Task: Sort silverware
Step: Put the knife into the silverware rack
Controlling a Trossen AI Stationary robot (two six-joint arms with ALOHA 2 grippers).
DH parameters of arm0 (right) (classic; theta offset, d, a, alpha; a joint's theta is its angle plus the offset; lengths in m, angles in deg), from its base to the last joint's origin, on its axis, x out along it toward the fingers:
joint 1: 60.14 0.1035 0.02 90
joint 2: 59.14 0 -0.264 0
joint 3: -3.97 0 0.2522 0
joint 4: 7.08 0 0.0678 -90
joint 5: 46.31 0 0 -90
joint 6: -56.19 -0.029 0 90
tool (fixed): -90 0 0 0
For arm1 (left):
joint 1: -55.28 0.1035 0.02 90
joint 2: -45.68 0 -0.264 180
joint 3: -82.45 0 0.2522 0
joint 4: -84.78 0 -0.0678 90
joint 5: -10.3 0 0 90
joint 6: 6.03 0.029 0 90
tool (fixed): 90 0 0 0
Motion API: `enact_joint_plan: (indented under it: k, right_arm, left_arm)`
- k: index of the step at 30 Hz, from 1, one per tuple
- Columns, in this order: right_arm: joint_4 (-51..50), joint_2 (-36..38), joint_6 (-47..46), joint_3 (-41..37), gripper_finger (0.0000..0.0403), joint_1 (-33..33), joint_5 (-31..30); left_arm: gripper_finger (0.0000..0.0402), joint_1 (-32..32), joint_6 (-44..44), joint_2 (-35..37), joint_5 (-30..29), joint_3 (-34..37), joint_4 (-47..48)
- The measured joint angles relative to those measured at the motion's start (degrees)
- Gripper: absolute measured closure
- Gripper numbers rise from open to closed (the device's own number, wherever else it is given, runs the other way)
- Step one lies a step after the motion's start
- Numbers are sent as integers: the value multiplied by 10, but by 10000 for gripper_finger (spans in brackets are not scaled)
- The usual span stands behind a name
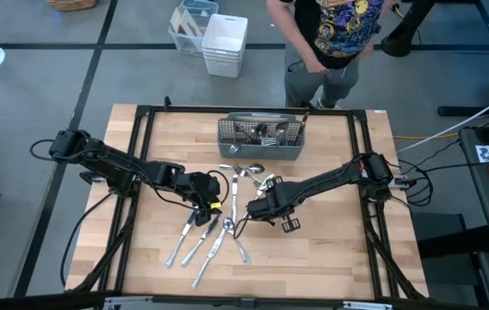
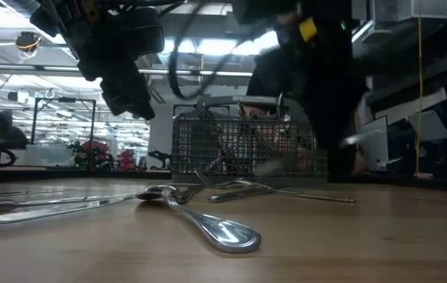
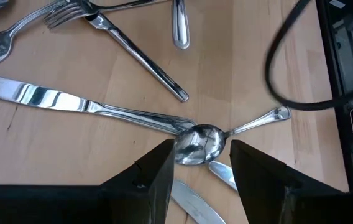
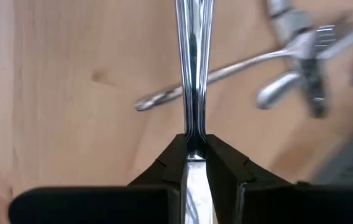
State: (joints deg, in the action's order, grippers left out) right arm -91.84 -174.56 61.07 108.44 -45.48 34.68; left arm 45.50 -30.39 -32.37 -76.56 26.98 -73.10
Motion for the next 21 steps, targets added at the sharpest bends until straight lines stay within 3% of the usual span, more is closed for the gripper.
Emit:
enact_joint_plan:
  k: [6,12,17,21]
  right_arm:
    - [-72,0,14,78,354,0,-52]
    - [-152,1,14,137,354,0,-113]
    - [-189,2,17,158,354,0,-167]
    - [-190,7,56,158,354,-1,-171]
  left_arm:
    - [251,0,25,4,0,0,1]
    - [251,0,70,52,0,0,37]
    - [251,1,91,104,0,0,66]
    - [251,1,110,138,-15,0,93]
